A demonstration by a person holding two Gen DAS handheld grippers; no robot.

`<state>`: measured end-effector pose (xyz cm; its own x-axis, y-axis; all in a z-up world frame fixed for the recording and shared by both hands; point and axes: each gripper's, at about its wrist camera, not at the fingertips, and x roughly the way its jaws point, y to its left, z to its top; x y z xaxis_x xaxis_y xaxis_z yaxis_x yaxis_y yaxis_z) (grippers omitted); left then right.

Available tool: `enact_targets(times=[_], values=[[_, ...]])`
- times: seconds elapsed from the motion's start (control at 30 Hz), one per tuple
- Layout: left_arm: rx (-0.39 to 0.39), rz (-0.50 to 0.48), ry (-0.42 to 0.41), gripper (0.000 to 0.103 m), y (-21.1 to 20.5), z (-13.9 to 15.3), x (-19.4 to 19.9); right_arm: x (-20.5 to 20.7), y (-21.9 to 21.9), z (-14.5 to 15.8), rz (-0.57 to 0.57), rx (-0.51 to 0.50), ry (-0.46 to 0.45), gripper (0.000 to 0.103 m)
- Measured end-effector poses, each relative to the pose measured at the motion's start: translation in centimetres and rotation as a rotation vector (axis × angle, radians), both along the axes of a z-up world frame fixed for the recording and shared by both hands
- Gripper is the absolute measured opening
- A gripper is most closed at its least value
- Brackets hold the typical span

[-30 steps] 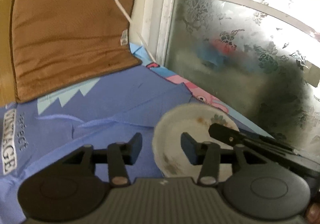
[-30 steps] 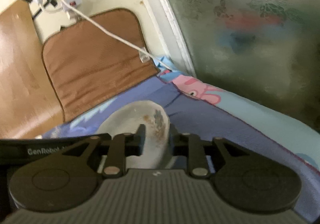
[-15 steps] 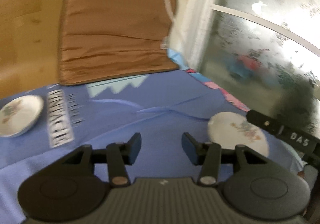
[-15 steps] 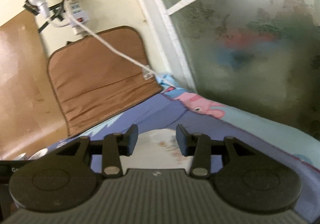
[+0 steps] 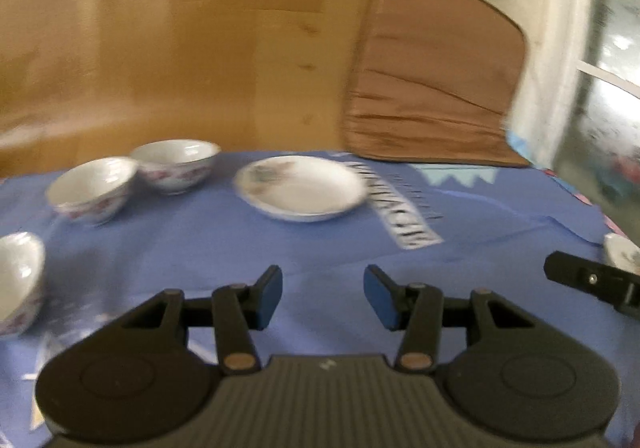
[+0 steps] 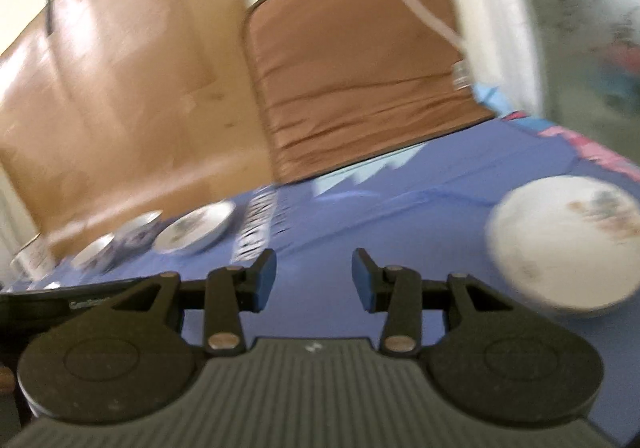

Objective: Organize plates and bowls

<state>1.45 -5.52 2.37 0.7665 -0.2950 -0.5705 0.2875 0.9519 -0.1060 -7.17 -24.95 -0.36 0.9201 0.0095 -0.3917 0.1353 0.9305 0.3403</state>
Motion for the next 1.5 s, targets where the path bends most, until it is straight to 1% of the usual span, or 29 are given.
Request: enact_targets(times=[0.1,0.17,0.3,0.37,0.47,0.63,0.77,0.9,1.07,1.1,1.2,1.23,1.37,1.4,1.5], values=[[-0.031,0.028,0.003,0.046,1.5,-0.4,0.2,1.5,2.0,0.0,0.049,-0.002,0.01,0.045],[-0.057,0.025,0.016,0.046,1.8,-0.6,0.5,2.4,3.2,0.0,0.069,-0.012,0.004,0.045],[-0.09,0.015,0.014,0.046,2.2,-0.7,0.4,3.2,4.8,-0.5,0.079,-0.044,-0.001,0.045],[-0.106,0.014,0.012,0.047,2.5,-0.7,0.2,3.4,5.1,-1.0,0.077,-0.053,0.013,0.045],[-0.124,0.02,0.024,0.048,2.7,-0.8,0.4,2.9,5.6,-0.9,0.077,-0.084,-0.021,0.045],[-0.139,0.034,0.04,0.048,3.1,-0.9,0.6,3.1,6.3,-0.9,0.091,-0.126,-0.021,0.045],[-0.135,0.053,0.04,0.049,3.2,-0.9,0.7,3.2,6.3,-0.9,0.096,-0.123,-0.011,0.045],[-0.115,0.089,0.021,0.051,3.2,-0.8,0.5,3.4,6.6,-1.0,0.113,-0.127,0.004,0.045],[-0.061,0.179,-0.031,0.053,3.6,-0.5,0.1,3.8,7.1,-1.0,0.12,-0.152,0.034,0.045],[-0.059,0.198,-0.035,0.053,3.9,-0.5,0.1,3.9,7.1,-0.9,0.131,-0.146,0.038,0.045],[-0.081,0.229,-0.008,0.053,4.8,-0.6,0.6,4.5,7.5,-0.4,0.154,-0.126,0.034,0.045],[-0.081,0.236,-0.007,0.053,5.0,-0.5,0.6,4.8,7.8,-0.2,0.16,-0.132,0.028,0.045],[-0.033,0.258,-0.044,0.054,4.9,-0.3,0.4,6.2,9.0,0.2,0.172,-0.144,0.008,0.045],[-0.034,0.254,-0.039,0.054,4.9,-0.3,0.5,6.5,9.1,0.1,0.174,-0.147,0.007,0.045],[-0.033,0.24,-0.024,0.054,4.7,-0.4,0.6,7.3,9.4,-0.8,0.188,-0.143,0.039,0.045]])
